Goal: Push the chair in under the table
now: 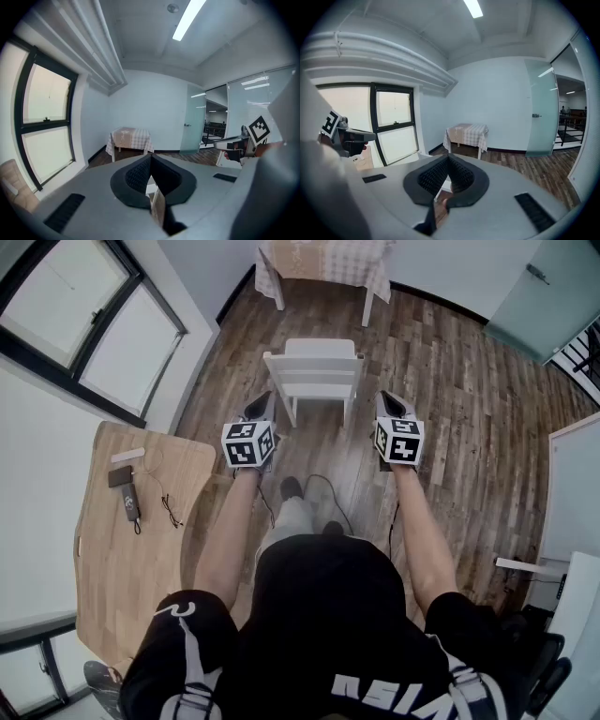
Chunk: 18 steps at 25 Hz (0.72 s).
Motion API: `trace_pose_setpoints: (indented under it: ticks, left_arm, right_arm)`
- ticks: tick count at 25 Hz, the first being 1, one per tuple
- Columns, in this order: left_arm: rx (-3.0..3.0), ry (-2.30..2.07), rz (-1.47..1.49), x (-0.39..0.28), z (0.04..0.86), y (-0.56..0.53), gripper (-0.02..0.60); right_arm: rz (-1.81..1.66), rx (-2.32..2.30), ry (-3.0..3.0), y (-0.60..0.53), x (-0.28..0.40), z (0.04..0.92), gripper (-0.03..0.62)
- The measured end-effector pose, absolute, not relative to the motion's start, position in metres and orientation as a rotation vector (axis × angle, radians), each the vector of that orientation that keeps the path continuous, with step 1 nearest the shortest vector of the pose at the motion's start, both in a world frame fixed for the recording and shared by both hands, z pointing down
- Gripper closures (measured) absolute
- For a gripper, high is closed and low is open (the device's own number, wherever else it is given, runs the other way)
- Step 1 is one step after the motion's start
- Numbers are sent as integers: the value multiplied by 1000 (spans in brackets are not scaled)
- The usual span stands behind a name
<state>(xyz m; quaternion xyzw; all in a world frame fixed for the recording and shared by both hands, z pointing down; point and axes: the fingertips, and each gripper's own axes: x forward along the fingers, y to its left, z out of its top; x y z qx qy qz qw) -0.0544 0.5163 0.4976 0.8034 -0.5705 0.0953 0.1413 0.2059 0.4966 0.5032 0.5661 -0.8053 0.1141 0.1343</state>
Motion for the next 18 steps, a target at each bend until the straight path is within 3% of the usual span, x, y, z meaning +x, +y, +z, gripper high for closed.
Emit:
trace_pose_setpoints:
  ticks: [18]
  left_arm:
    - [2284,-1635,361,-70,533,429,556]
  right_arm:
    - [384,1587,-2326,413,192,534,580]
